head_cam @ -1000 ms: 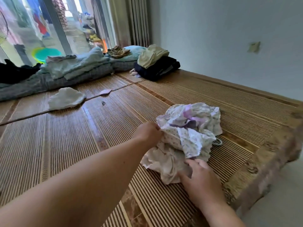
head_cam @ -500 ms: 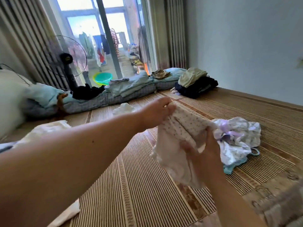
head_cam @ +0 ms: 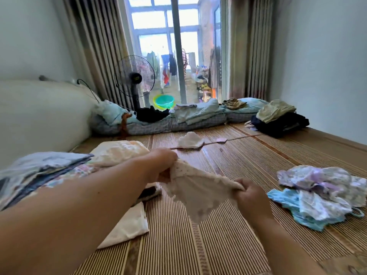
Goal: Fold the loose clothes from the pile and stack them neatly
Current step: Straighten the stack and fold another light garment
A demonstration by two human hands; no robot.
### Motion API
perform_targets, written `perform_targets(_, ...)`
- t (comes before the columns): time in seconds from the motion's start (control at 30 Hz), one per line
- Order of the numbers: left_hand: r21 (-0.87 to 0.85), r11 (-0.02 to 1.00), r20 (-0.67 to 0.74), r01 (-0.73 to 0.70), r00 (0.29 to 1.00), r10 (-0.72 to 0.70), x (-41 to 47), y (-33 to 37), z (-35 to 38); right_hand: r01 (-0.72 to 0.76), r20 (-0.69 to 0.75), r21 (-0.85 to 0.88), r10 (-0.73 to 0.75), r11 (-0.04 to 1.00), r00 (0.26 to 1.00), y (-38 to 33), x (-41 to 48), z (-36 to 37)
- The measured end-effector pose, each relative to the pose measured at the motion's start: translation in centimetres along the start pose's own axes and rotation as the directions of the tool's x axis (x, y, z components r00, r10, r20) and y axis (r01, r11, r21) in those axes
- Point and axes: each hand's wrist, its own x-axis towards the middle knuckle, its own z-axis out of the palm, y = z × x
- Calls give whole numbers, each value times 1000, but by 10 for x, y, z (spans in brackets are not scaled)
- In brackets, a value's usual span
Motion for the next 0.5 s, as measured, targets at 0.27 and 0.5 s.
perform_targets(0.27,426,843,361,-328,916,174,-35,-22,4,213,536,-36,-161,976,829,-90,28,10)
perform_targets(0.5,-151,913,303,-379,861,408,-36,-33,7,-143,544,441,-137,886,828,-66,13,-1)
